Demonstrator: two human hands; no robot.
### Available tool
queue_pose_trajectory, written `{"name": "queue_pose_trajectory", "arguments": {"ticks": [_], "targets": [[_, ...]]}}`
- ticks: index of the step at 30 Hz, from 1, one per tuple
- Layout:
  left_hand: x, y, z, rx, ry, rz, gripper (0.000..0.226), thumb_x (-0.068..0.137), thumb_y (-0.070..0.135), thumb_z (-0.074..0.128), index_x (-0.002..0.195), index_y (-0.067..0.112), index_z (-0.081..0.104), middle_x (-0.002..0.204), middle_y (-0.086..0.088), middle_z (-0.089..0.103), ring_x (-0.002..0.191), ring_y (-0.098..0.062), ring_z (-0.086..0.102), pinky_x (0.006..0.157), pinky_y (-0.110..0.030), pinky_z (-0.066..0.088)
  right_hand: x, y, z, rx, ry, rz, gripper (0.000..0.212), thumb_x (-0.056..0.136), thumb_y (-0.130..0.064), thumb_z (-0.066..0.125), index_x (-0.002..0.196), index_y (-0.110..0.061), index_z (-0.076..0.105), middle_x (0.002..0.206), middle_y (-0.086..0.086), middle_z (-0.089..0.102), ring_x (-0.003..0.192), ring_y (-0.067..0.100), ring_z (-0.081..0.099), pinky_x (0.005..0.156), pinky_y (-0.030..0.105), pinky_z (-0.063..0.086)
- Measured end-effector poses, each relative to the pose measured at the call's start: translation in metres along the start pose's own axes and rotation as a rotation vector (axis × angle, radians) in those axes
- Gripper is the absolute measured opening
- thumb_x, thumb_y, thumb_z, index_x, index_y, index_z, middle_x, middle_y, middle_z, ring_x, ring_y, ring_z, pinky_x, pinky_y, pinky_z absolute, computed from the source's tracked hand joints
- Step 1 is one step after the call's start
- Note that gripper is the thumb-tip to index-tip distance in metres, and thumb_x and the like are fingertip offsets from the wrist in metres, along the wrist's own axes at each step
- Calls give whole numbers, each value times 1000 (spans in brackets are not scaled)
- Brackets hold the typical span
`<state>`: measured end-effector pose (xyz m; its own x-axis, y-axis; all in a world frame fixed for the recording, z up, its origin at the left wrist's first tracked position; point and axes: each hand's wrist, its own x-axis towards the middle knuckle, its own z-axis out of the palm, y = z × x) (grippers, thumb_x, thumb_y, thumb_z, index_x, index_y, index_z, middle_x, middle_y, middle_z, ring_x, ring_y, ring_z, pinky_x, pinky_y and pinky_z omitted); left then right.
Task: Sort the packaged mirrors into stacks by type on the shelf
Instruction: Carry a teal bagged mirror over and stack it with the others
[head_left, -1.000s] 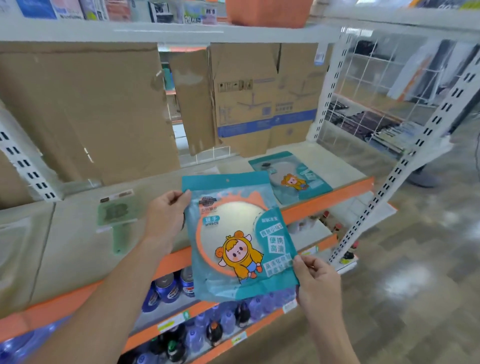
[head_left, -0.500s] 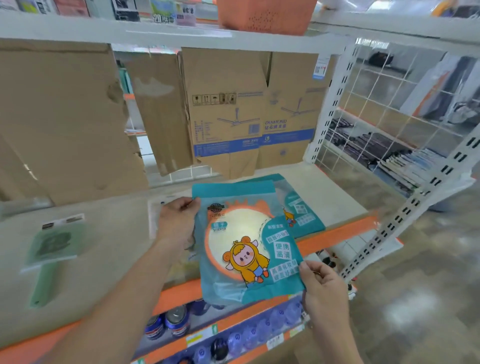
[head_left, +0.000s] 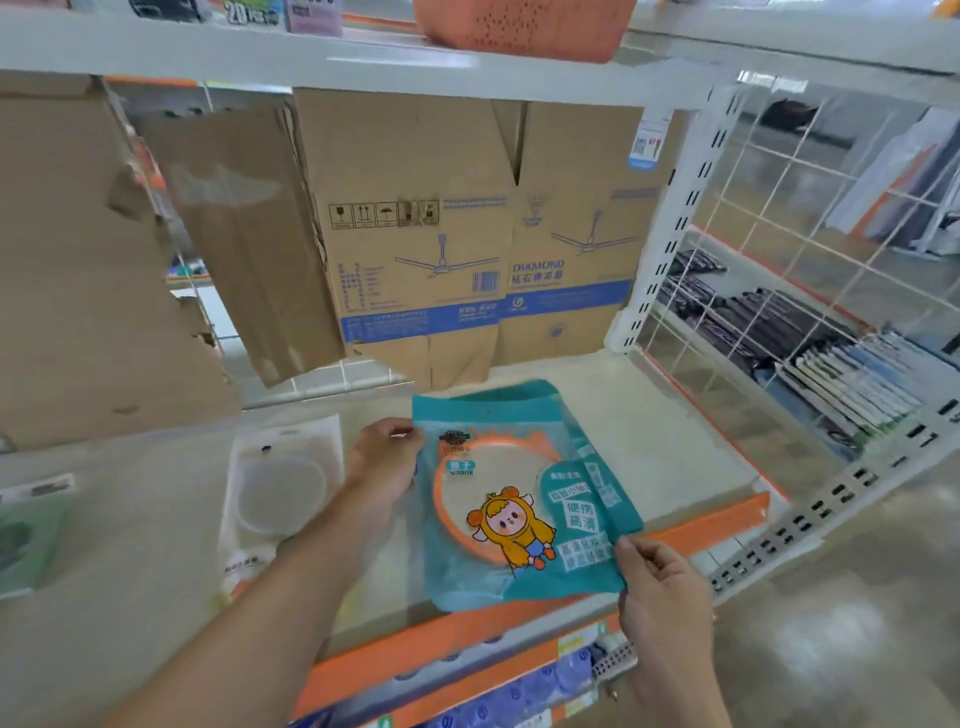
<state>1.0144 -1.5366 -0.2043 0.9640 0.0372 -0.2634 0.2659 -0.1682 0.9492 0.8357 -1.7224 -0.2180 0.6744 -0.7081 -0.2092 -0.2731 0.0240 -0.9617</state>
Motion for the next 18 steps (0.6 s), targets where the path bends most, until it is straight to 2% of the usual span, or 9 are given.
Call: {"name": "queue_pose_trajectory", "arguments": {"ticks": [4, 6, 7, 9, 13, 18], "targets": [[6, -1, 18, 10, 31, -54, 17, 93, 7, 50, 89, 16, 64, 75, -1, 65, 60, -14, 58, 49, -25, 45, 25, -12, -5, -84, -12, -29, 12, 92, -16, 59, 83, -12, 67, 59, 1, 59, 51, 14, 47, 45, 22, 34], [9, -5, 24, 9, 24, -76, 23, 90, 4, 51, 87, 14, 70, 76, -3, 70, 66, -20, 66, 60, -34, 57, 36, -16, -8, -152, -41, -77, 11, 92, -17, 59, 87, -11, 68, 63, 2, 63, 54, 15, 52, 47, 21, 37], [10, -5, 26, 15, 16, -82, 26, 88, 4, 51, 83, 17, 72, 78, -3, 72, 71, -22, 69, 67, -41, 60, 41, -18, -9, -177, -56, -100, 10, 91, -16, 60, 90, -10, 69, 67, 3, 65, 57, 16, 54, 49, 23, 39], [13, -6, 31, 51, 15, -70, 29, 85, 5, 52, 75, 23, 73, 78, -1, 74, 75, -24, 71, 71, -47, 59, 49, -23, -12, -204, -77, -110, 10, 91, -14, 60, 93, -10, 68, 74, 3, 68, 65, 17, 59, 54, 26, 42], [16, -4, 41, 168, 41, -37, 28, 87, 15, 53, 74, 32, 70, 75, 5, 73, 71, -17, 71, 69, -41, 60, 66, -26, -16, -287, -122, -114, 10, 93, -13, 56, 95, -13, 66, 81, -3, 67, 73, 9, 60, 54, 18, 39], [22, -1, 47, 174, 87, -56, 9, 86, 23, 65, 86, 28, 73, 78, 6, 73, 67, -13, 69, 59, -29, 57, 86, -20, -19, -426, -146, -147, 17, 93, -18, 54, 102, -12, 68, 82, 0, 68, 75, 14, 62, 55, 24, 42]]}}
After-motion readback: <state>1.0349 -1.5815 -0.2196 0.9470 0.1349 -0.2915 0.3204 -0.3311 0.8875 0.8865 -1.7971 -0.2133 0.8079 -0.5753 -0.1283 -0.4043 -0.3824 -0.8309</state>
